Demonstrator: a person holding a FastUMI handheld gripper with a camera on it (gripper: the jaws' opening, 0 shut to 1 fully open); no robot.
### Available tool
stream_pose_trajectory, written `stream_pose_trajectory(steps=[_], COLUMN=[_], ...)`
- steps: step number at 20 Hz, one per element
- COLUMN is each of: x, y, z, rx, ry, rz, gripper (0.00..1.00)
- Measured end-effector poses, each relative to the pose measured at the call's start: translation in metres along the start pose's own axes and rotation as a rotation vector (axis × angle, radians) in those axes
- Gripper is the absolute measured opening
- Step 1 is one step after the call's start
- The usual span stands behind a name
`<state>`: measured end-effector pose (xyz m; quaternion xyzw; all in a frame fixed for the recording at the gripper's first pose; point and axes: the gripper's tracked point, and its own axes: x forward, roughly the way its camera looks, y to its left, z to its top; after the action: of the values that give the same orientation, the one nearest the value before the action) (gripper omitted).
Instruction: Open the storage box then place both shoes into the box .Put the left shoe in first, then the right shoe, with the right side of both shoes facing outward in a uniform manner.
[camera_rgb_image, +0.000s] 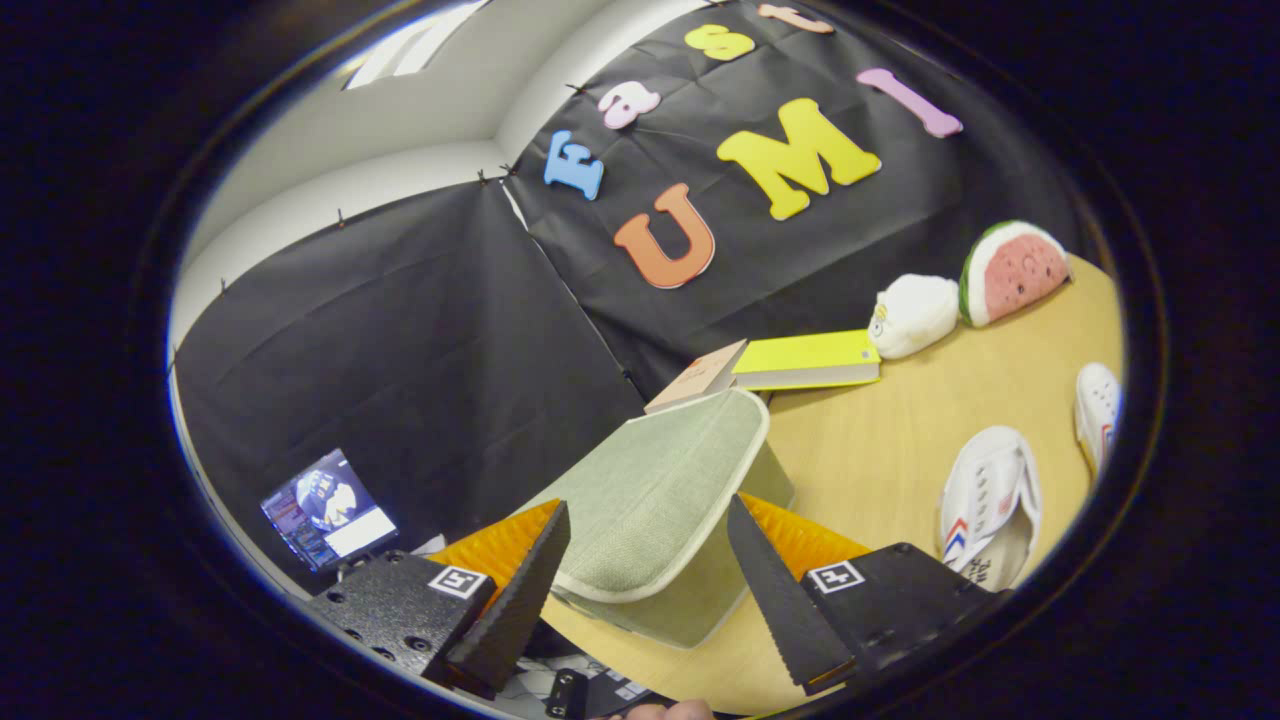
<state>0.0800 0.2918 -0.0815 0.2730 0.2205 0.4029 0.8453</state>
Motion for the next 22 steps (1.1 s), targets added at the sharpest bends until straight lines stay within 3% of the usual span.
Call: stream_pose_trajectory(steps=[4,9,13,20,22], x=[0.016,0.023,0.029,0.013,0.014], y=[-0.005,0.001,0.007,0.008,0.017], z=[-0.014,-0.025,-0.016,0.014,0.024], rx=[0.107,0.348,0.41,0.405,0.373], ry=[0.047,0.105,0.126,0.066,0.062], rz=[0.037,0.141,0.198,0.159,0.14], gripper=[1.0,1.0,0.97,0.2,0.09])
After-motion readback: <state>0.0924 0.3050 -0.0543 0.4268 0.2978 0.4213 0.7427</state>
